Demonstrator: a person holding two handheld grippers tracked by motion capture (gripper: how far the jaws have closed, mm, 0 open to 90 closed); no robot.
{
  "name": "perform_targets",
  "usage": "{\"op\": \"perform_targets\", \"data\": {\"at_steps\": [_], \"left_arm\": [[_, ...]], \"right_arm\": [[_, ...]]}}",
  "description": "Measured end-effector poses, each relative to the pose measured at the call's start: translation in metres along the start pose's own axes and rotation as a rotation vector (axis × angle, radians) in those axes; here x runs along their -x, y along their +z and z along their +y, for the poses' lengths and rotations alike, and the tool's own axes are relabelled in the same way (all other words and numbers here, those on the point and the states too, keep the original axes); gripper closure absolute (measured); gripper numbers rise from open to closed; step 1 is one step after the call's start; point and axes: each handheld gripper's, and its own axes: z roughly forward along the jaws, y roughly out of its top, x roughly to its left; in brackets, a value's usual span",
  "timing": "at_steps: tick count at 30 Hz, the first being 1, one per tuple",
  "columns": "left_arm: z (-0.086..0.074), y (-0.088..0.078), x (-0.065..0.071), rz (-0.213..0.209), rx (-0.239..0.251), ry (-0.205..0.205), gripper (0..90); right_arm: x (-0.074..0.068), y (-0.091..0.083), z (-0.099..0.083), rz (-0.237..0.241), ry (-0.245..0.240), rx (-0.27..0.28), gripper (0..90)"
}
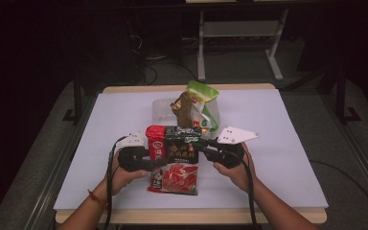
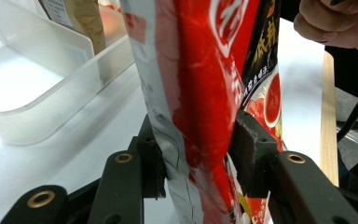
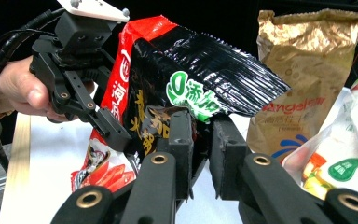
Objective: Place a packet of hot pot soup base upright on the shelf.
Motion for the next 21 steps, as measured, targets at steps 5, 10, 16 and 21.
{"op": "perform_targets", "data": {"at_steps": [5, 10, 16, 21], "left_arm": [[0.000, -0.004, 0.003, -0.009, 0.041, -0.007, 69.0], [-0.005, -0.007, 0.009, 0.010, 0.080, -0.025, 71.8], [-0.008, -0.011, 0.014, 0.013, 0.110, -0.029, 72.8], [-0.008, -0.013, 0.017, 0.015, 0.118, -0.026, 73.3]], "right_arm": [[0.002, -0.001, 0.002, -0.008, -0.004, 0.002, 78.0], [0.000, 0.001, 0.005, -0.010, -0.034, -0.013, 71.3], [-0.004, -0.001, 0.007, 0.003, -0.056, -0.022, 47.7], [0.001, -0.017, 0.009, -0.011, -0.070, -0.051, 32.0]]}}
